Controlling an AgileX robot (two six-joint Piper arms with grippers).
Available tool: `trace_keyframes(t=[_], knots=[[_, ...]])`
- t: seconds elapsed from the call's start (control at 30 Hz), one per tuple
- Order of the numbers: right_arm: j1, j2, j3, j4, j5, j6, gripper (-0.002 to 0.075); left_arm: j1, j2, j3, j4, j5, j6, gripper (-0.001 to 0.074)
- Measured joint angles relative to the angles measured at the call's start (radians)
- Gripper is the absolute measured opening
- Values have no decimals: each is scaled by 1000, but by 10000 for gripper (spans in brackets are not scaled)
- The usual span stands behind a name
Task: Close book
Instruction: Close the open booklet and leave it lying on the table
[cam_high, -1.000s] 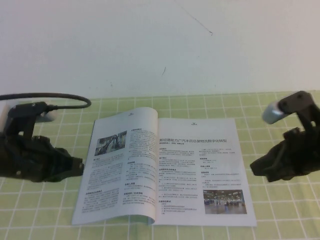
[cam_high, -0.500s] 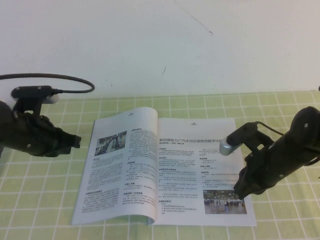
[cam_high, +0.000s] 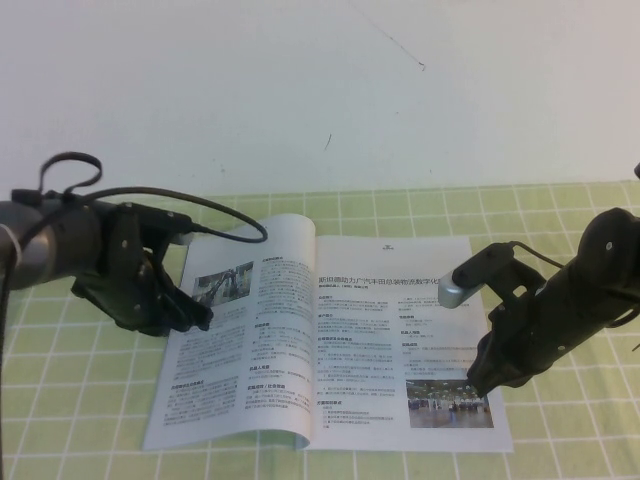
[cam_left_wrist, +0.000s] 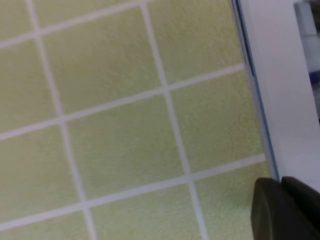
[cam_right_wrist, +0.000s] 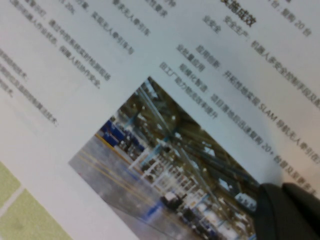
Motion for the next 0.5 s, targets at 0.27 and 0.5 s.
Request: trace_keyframes(t=[0.27, 0.5], knots=[[0, 0, 0, -2, 4, 2, -3, -71, 36, -18, 7, -13, -32, -4], [0, 0, 0, 2, 2, 6, -3, -254, 56, -70, -182, -20, 8, -4]])
